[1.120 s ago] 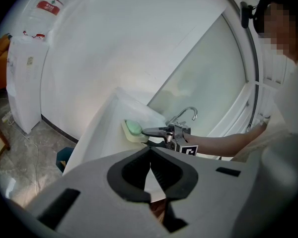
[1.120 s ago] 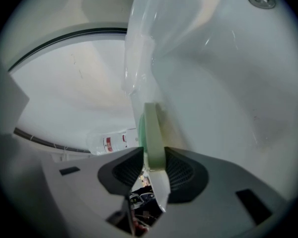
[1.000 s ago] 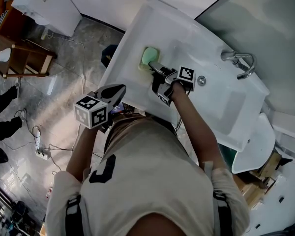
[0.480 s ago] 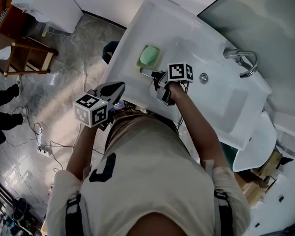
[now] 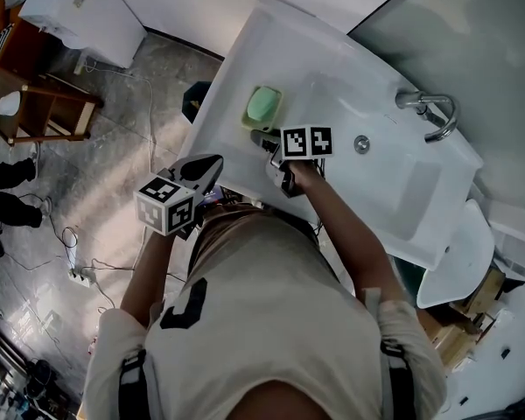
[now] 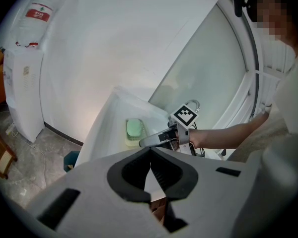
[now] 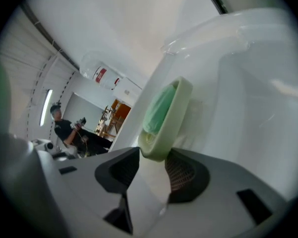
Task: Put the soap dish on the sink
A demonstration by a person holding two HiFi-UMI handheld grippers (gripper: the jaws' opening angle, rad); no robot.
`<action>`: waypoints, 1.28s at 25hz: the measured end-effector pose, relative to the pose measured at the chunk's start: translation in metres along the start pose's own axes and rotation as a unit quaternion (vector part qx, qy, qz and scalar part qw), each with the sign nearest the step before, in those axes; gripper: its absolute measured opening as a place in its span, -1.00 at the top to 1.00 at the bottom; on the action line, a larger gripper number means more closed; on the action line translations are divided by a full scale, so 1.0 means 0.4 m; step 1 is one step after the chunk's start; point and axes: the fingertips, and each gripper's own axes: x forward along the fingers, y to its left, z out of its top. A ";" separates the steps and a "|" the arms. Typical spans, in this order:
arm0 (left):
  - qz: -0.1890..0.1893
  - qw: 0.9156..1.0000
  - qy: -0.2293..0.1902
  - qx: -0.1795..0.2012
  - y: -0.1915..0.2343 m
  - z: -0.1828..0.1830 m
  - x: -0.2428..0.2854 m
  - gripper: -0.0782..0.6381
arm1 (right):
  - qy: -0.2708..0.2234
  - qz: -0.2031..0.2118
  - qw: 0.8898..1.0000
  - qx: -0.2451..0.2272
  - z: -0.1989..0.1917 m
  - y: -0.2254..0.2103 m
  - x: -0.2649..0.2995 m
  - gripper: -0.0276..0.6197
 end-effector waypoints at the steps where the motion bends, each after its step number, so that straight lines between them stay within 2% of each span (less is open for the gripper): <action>1: 0.001 1.000 0.001 0.002 0.001 -0.001 0.001 0.73 | 0.002 -0.005 1.000 -0.015 -0.001 0.000 0.000 0.39; 7: 0.000 1.000 0.012 0.016 -0.001 -0.005 0.004 0.73 | -0.007 -0.043 0.997 -0.066 0.006 -0.003 0.004 0.38; 11: 0.002 0.999 0.022 0.031 -0.010 -0.014 0.008 0.73 | 0.007 -0.080 0.992 -0.092 0.004 -0.009 0.006 0.41; 13: 0.000 0.999 0.023 0.033 -0.013 -0.017 0.011 0.73 | 0.015 -0.080 0.994 -0.070 0.007 -0.010 0.011 0.41; 15: -0.001 0.999 0.023 0.034 -0.016 -0.017 0.013 0.73 | 0.023 -0.051 0.998 -0.010 0.009 -0.007 0.018 0.42; 17: -0.002 0.999 0.023 0.036 -0.020 -0.015 0.014 0.73 | 0.029 -0.014 0.998 0.057 0.010 -0.003 0.020 0.42; 20: -0.002 0.999 0.024 0.036 -0.024 -0.020 0.012 0.73 | 0.037 0.007 0.995 0.088 0.015 -0.007 0.018 0.45; 22: 0.000 0.999 0.026 0.036 -0.024 -0.026 0.010 0.73 | 0.047 0.006 0.996 0.076 0.019 -0.009 0.019 0.45; 25: 0.001 0.999 0.029 0.039 -0.025 -0.035 0.009 0.73 | 0.074 -0.008 0.997 0.026 0.024 -0.014 0.018 0.48; 32: 0.003 0.999 0.029 0.039 -0.026 -0.043 0.004 0.73 | 0.087 -0.087 0.990 -0.070 0.054 -0.055 -0.006 0.41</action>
